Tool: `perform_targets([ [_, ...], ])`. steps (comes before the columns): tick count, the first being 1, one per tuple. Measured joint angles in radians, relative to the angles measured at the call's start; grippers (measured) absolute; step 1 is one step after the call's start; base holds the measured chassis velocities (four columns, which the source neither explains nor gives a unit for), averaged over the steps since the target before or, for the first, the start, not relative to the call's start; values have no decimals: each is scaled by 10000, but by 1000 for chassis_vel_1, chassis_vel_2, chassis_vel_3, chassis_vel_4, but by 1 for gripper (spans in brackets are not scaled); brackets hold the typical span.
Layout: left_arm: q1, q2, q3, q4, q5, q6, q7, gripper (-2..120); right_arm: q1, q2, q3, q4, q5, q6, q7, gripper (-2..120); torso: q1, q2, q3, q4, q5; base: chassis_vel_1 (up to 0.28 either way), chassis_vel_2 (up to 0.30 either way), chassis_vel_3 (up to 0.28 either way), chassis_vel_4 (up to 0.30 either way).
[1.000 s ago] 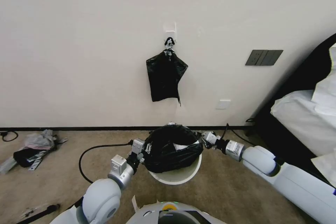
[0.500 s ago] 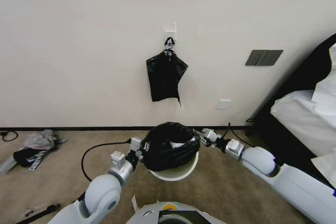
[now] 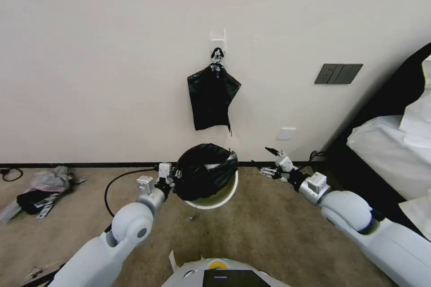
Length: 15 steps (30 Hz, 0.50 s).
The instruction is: Place a trash bag onto the trash bin.
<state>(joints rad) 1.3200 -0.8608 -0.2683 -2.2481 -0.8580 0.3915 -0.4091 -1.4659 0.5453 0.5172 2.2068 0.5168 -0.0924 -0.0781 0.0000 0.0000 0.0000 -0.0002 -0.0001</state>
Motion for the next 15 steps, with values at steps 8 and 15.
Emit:
perform_targets([
  [8,-35,86,269,-62,751,61,232,1,-524,121,-365,1744,714,-486,-440,100,0,0,-1,1,-1,0,0,0,0],
  [15,620,423,523,-525,2238,55,944,1,440,-189,-1296,2193,2225,-1661,-1157,100,0,0,-1,4,-1,0,0,0,0],
])
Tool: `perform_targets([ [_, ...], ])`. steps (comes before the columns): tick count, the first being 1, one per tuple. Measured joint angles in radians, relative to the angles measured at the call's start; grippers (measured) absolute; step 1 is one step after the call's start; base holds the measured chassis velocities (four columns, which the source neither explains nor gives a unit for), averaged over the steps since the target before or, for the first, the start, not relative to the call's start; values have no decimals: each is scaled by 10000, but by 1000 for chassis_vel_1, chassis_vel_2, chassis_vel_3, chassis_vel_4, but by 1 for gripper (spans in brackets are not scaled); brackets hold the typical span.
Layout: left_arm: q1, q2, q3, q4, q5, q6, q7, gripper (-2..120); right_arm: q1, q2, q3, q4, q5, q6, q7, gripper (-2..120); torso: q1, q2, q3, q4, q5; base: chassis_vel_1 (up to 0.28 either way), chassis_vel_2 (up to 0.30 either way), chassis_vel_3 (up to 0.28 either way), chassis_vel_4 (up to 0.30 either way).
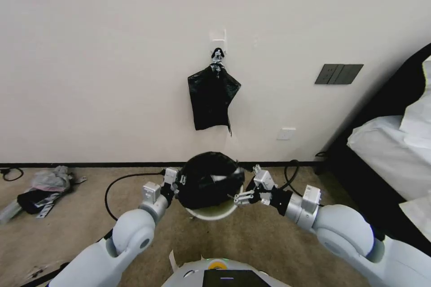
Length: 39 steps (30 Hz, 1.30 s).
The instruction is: Place a trash bag onto the trash bin.
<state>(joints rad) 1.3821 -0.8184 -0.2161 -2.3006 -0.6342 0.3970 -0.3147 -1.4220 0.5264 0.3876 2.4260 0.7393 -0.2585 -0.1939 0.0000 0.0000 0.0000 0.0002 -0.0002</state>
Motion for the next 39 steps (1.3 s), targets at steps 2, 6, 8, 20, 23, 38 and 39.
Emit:
perform_targets([
  [2,66,26,15,-24,194,-11,81,1,93,-88,-99,-127,85,-81,-102,100,0,0,0,0,3,0,0,0,0],
  [6,212,38,46,-99,460,-22,195,1,243,-304,-350,-470,187,-207,-475,99,0,0,1,-2,2,0,0,0,0],
  [8,320,19,61,-137,572,-27,243,1,327,-382,-456,-603,260,-368,-618,96,0,0,0,-3,3,0,0,0,0],
  [20,610,-67,188,-351,973,-34,446,1,583,-827,-945,-1021,254,-876,-1090,71,0,0,0,-2,2,0,0,0,0],
  [23,663,-64,188,-409,948,-33,446,1,604,-901,-1011,-1036,149,-877,-1119,63,0,0,0,-2,2,0,0,0,0],
  [38,680,-24,79,-526,454,163,321,1,315,-1264,-910,-893,-80,-787,-1062,9,0,0,0,-2,1,0,0,0,0],
  [39,680,-21,73,-538,434,165,312,1,315,-1294,-893,-882,-80,-777,-1060,4,0,0,0,-2,2,0,0,0,0],
])
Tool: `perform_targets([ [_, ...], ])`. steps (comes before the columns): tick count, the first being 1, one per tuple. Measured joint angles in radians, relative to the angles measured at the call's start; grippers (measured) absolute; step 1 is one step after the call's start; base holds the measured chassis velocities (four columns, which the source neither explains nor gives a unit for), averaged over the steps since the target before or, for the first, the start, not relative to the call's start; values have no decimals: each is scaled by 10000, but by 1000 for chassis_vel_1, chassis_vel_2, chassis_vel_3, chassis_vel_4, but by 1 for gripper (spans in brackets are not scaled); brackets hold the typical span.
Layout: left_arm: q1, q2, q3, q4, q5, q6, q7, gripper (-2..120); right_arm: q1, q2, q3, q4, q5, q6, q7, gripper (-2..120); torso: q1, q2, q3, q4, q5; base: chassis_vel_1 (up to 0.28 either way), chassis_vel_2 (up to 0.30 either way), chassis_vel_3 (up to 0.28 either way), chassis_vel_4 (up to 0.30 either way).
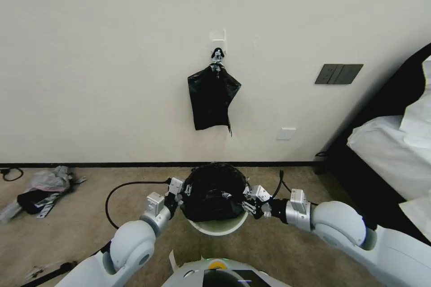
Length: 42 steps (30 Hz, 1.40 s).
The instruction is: Place a trash bag onto the trash bin.
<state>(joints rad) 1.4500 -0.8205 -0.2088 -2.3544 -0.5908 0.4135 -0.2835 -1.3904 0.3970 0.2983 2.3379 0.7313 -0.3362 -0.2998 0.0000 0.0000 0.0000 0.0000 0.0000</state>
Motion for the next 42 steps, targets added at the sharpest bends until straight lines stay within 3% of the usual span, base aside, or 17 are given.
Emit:
perform_targets([
  [7,-60,-72,-105,-29,-476,112,-235,1,-56,37,122,50,-274,250,-19,0,0,0,0,0,0,0,0,0,0],
  [12,-377,-106,-441,39,-1809,421,-680,1,-275,70,473,136,-528,566,-81,0,0,0,0,0,-1,0,0,0,0],
  [18,-943,-47,-768,338,-3173,653,-1029,1,-420,113,633,265,49,408,36,0,0,0,0,0,0,0,0,0,0],
  [28,-1408,-7,-951,717,-4265,801,-1259,1,-524,257,1018,377,577,537,236,0,0,0,0,1,-1,0,0,0,0],
  [42,-1988,-6,-1318,1070,-6312,1150,-1958,1,-1480,1390,1016,196,596,987,332,0,0,0,0,0,-1,0,0,0,0],
])
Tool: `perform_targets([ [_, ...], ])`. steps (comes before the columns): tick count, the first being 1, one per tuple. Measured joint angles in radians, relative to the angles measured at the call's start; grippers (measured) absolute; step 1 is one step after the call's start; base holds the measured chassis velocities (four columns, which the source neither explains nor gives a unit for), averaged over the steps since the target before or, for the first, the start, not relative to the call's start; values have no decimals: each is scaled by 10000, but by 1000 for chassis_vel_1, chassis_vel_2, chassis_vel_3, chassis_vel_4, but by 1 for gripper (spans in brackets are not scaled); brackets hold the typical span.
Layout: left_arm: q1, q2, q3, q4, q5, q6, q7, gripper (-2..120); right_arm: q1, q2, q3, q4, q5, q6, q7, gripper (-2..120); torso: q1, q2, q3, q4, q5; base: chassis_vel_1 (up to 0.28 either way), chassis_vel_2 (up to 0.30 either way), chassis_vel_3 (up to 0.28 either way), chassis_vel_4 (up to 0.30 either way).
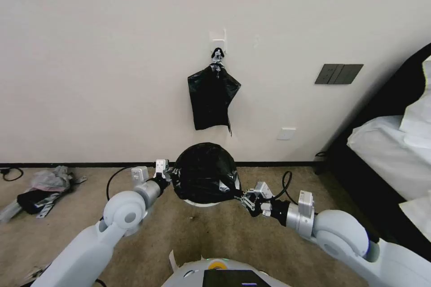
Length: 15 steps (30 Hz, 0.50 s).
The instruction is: Place a trash bag onto the trash bin.
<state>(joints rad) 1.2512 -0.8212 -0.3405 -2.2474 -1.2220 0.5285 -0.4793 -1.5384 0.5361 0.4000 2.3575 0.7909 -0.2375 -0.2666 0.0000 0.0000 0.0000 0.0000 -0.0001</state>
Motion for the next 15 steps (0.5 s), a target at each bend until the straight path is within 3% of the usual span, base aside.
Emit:
perform_targets([
  [11,-315,35,-60,165,-793,25,-453,1,-578,437,-60,-72,-329,921,-111,0,0,0,0,0,1,0,0,0,0],
  [15,-436,1,-49,180,-1045,32,-656,1,-794,513,-117,-169,-1407,1817,-463,0,0,0,0,1,0,0,0,0,0],
])
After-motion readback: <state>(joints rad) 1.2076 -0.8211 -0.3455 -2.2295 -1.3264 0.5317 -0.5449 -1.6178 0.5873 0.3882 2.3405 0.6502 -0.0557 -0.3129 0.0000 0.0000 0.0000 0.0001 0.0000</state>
